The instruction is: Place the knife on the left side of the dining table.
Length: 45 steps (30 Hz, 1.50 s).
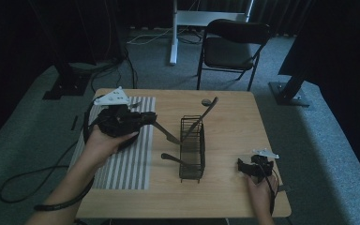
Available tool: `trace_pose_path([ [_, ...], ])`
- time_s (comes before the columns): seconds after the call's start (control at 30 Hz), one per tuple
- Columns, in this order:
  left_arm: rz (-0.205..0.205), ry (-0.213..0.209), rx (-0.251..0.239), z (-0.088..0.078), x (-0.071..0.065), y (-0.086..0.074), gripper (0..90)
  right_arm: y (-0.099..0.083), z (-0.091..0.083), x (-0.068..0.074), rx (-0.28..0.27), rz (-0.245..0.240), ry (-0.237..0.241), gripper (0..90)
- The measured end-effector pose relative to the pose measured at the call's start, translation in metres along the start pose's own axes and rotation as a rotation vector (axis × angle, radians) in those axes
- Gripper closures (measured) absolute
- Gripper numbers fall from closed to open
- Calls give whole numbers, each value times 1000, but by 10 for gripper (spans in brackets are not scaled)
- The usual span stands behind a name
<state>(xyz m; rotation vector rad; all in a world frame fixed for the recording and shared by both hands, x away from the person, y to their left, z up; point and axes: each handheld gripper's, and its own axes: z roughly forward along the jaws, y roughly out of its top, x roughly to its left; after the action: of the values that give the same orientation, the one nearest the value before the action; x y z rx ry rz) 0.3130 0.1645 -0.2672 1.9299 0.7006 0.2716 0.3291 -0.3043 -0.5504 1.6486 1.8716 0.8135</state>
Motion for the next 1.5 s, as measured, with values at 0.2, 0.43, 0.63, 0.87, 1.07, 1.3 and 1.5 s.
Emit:
trace_pose_path([
  [0.2, -10, 47, 15, -12, 10, -8, 837, 0, 0, 0, 0, 0, 0, 124],
  [0.43, -63, 94, 28, -23, 27, -29, 837, 0, 0, 0, 1, 0, 0, 123],
  [0.63, -97, 131, 44, -31, 38, -46, 837, 0, 0, 0, -1, -1, 0, 124],
  [0.87, -148, 169, 59, -39, 52, -69, 836, 0, 0, 0, 0, -2, 0, 124],
  [1.07, -206, 174, 81, -38, 63, -90, 836, 0, 0, 0, 0, -2, 0, 124],
  [1.3, -244, 171, 103, -29, 70, -106, 836, 0, 0, 0, 0, 0, 0, 124],
  [1.5, -257, 182, 141, -22, 74, -116, 836, 0, 0, 0, 0, -1, -1, 124],
])
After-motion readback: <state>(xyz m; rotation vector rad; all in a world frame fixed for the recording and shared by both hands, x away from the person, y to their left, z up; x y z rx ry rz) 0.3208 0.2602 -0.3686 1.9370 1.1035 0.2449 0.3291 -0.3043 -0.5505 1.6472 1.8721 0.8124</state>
